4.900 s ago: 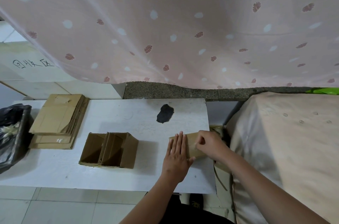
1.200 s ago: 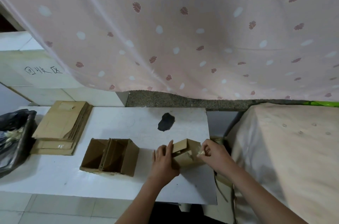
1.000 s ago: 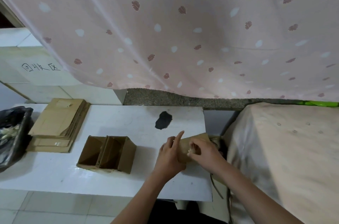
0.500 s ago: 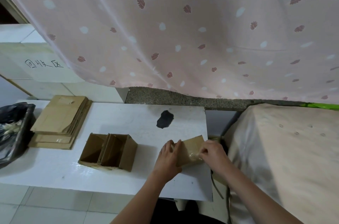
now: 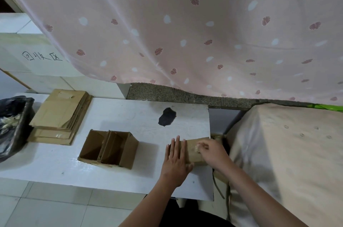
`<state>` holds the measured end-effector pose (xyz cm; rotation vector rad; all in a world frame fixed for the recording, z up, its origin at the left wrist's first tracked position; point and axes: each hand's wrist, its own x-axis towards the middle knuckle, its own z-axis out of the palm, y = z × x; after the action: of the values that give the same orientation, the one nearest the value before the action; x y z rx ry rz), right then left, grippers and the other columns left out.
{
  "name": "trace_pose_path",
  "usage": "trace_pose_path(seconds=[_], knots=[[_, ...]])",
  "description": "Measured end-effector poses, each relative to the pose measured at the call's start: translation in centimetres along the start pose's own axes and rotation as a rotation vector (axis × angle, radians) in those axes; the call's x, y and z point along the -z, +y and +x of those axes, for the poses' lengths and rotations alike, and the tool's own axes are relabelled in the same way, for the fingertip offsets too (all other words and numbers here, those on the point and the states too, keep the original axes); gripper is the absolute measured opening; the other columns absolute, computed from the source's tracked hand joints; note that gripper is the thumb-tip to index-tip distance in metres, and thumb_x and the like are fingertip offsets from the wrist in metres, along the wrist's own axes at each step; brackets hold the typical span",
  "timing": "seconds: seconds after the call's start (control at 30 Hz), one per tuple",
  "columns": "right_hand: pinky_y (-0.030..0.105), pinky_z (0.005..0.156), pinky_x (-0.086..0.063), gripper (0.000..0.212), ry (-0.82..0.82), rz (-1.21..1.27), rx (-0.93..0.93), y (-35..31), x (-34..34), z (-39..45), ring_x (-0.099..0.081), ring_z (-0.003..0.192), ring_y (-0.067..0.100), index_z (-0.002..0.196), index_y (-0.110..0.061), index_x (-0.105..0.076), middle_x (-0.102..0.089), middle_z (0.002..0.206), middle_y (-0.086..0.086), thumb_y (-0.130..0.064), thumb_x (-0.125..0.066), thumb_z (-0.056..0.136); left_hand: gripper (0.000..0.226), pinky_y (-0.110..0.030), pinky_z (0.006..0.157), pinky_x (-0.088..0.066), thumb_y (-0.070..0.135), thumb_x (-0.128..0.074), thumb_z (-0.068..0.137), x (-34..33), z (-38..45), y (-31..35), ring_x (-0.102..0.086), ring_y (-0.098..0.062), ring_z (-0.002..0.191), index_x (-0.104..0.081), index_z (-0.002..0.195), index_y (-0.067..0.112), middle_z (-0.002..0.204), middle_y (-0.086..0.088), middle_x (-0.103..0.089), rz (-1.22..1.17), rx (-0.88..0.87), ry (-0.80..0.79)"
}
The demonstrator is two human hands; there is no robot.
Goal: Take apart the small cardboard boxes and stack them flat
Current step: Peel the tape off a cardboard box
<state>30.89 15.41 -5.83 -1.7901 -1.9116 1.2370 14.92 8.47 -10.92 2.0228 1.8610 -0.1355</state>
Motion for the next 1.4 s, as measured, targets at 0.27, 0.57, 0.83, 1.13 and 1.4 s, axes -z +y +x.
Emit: trace_pose_path(seconds=[0.27,0.57,0.83,1.13,1.4], knots=[[0.02,0.07,-0.05,0.02,-0.006,-0.173,0.063,0.2,-0.3,0.2,-0.06,0.082,0.01,0.093,-0.017,-0.063,-0.059,0.098,-0.003,-0.021,-0.078,0.08,0.085,-0.047,0.121,0.018,0.063,-0.013,0.1,-0.3,0.0,0.4,0.032,-0.034,0.146,0.029,0.151,0.009,0.155,-0.014,0.039,0.071,0.03,0.008],[0.009,0.083,-0.035,0.029,-0.053,-0.217,0.102,1.0,-0.6,0.1,-0.048,0.094,0.004,0.12,-0.012,-0.063,-0.047,0.126,0.0,-0.015,-0.062,0.091,0.087,-0.048,0.119,0.02,0.065,-0.012,0.098,-0.5,0.2,0.3,0.032,-0.034,0.146,0.029,0.151,0.01,0.155,-0.014,0.039,0.085,0.041,-0.014],[0.032,0.061,-0.05,0.021,0.0,-0.237,0.038,0.7,0.1,-0.1,-0.057,0.063,0.011,0.091,-0.012,-0.063,-0.062,0.075,-0.001,-0.028,-0.053,0.098,0.081,-0.053,0.121,0.015,0.063,-0.012,0.101,0.0,0.0,0.5,0.027,-0.03,0.149,0.024,0.155,0.014,0.161,-0.013,0.03,0.109,0.064,-0.01],[0.026,0.06,-0.052,0.016,-0.109,-0.148,0.043,-4.1,-2.3,-1.0,-0.065,0.077,0.013,0.115,-0.025,-0.046,-0.063,0.096,-0.002,-0.031,-0.051,0.101,0.069,-0.043,0.125,0.007,0.054,-0.005,0.105,3.7,-3.6,-1.8,0.014,-0.027,0.153,0.011,0.158,0.014,0.168,-0.006,0.008,-0.004,0.214,0.09],[0.019,0.052,-0.044,0.02,-0.241,0.041,0.186,-10.6,-5.9,-2.9,-0.054,0.061,0.016,0.085,-0.022,-0.057,-0.067,0.079,0.011,-0.029,-0.076,0.086,0.067,-0.042,0.126,0.002,0.055,-0.007,0.104,8.6,-8.5,-7.7,0.0,-0.024,0.155,-0.008,0.161,0.018,0.168,-0.004,-0.007,-0.037,0.432,0.207]])
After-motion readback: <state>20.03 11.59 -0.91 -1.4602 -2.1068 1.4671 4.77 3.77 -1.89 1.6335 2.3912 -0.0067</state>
